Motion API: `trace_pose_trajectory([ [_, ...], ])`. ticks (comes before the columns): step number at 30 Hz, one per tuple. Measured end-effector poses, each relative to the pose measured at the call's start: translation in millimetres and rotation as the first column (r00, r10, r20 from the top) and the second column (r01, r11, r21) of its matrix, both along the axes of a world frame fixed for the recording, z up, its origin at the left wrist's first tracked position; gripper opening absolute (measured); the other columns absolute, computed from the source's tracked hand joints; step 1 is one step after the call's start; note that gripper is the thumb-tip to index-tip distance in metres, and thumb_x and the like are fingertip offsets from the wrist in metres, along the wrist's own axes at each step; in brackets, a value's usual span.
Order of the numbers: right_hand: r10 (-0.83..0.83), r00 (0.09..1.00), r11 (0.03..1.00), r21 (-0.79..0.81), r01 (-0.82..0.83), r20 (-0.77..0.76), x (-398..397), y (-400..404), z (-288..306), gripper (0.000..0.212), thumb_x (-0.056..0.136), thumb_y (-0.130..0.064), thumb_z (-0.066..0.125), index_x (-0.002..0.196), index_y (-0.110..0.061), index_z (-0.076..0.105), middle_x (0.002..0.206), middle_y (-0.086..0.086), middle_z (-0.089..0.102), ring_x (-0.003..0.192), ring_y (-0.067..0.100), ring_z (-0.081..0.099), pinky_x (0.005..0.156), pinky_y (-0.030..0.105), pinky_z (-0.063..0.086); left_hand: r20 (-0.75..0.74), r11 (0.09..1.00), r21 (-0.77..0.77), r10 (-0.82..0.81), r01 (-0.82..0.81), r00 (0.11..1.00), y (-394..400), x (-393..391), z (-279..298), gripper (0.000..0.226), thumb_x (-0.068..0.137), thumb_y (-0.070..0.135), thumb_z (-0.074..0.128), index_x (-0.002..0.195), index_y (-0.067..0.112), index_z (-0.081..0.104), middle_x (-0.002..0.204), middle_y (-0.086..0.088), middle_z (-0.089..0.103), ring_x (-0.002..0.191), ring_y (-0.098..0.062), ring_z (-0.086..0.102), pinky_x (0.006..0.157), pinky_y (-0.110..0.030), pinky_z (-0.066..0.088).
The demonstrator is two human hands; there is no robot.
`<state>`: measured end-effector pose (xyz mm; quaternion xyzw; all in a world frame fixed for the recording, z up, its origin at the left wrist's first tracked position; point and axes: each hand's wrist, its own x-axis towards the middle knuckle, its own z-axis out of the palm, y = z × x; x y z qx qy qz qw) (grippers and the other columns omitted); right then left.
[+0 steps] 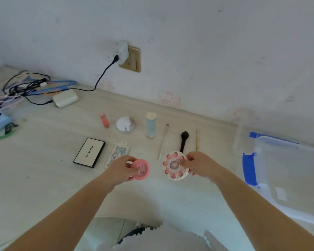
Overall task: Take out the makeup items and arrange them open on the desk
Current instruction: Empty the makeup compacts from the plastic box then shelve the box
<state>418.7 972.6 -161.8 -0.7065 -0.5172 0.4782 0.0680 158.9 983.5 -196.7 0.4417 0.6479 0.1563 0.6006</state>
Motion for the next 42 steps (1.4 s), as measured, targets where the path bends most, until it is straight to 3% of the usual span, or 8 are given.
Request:
trace_pose_trajectory([
  [5,-0.183,0.98,0.98,-0.092,0.175,-0.082,-12.8,-20.7,-35.6,0.028,0.087,-0.039,0.059,0.079,-0.013,0.052,0.072,0.001,0.056,0.06,0.013,0.05,0.059,0.023,0.038,-0.115,0.974,0.023,-0.223,0.227,0.968,10.7,3.4,-15.2,0.033,0.083,0.004,0.059,0.115,0.014,0.059,0.108,-0.009,0.063,0.089,-0.018,0.06,0.063,-0.021,0.052],
  [10,-0.327,0.932,0.941,-0.143,0.306,-0.157,-15.6,-33.6,-52.8,0.022,0.089,-0.033,0.059,0.077,-0.015,0.056,0.07,0.0,0.058,0.061,0.013,0.051,0.055,0.02,0.04,-0.172,0.9,0.027,-0.425,0.435,0.889,20.0,15.3,-14.2,0.036,0.082,0.001,0.054,0.116,0.012,0.062,0.108,-0.008,0.063,0.1,-0.025,0.061,0.075,-0.032,0.053],
  [15,-0.394,0.9,0.912,-0.2,0.359,-0.184,-17.3,-38.3,-61.4,0.019,0.089,-0.032,0.059,0.078,-0.017,0.058,0.067,-0.002,0.059,0.058,0.01,0.052,0.052,0.018,0.042,-0.238,0.841,0.04,-0.517,0.54,0.822,29.3,21.0,-19.2,0.036,0.079,0.001,0.055,0.112,0.013,0.063,0.107,-0.004,0.064,0.099,-0.023,0.06,0.078,-0.03,0.048],
  [22,-0.403,0.899,0.912,-0.161,0.378,-0.173,-20.1,-37.4,-65.4,0.012,0.09,-0.03,0.057,0.083,-0.021,0.059,0.075,-0.002,0.064,0.063,0.01,0.059,0.056,0.019,0.048,-0.359,0.769,0.078,-0.572,0.635,0.737,36.1,25.7,-26.4,0.039,0.08,0.013,0.064,0.119,0.013,0.059,0.114,-0.002,0.061,0.106,-0.02,0.058,0.088,-0.028,0.046],
  [26,-0.33,0.937,0.943,-0.071,0.324,-0.115,-20.4,-33.8,-67.2,0.003,0.088,-0.027,0.056,0.091,-0.028,0.056,0.081,-0.001,0.068,0.07,0.014,0.064,0.073,0.031,0.054,-0.457,0.718,0.105,-0.58,0.688,0.675,37.9,26.3,-33.6,0.076,0.069,0.033,0.08,0.136,0.019,0.045,0.129,-0.008,0.044,0.122,-0.022,0.045,0.101,-0.025,0.035],
  [29,-0.312,0.945,0.95,-0.038,0.309,-0.098,-19.9,-28.6,-68.4,0.008,0.087,-0.026,0.056,0.094,-0.03,0.056,0.078,-0.003,0.069,0.067,0.013,0.066,0.072,0.03,0.055,-0.526,0.67,0.12,-0.583,0.733,0.619,40.0,27.5,-38.9,0.085,0.064,0.039,0.082,0.137,0.023,0.041,0.131,-0.008,0.037,0.123,-0.025,0.041,0.104,-0.03,0.035],
  [34,-0.289,0.954,0.957,-0.011,0.289,-0.08,-19.6,-21.1,-69.7,0.012,0.088,-0.026,0.054,0.094,-0.036,0.058,0.073,-0.006,0.069,0.066,0.013,0.068,0.073,0.031,0.058,-0.599,0.624,0.201,-0.532,0.755,0.599,41.6,26.2,-44.1,0.076,0.069,0.037,0.078,0.135,0.022,0.043,0.13,-0.005,0.032,0.117,-0.027,0.043,0.098,-0.028,0.038],
  [42,-0.238,0.97,0.971,-0.013,0.237,-0.043,-18.3,-17.4,-73.3,0.027,0.093,-0.025,0.051,0.117,-0.028,0.062,0.078,-0.009,0.067,0.068,0.011,0.067,0.068,0.027,0.057,-0.675,0.588,0.246,-0.466,0.77,0.572,42.2,24.3,-46.3,0.069,0.073,0.042,0.071,0.132,0.02,0.045,0.126,-0.004,0.043,0.118,-0.028,0.04,0.097,-0.031,0.037],
])
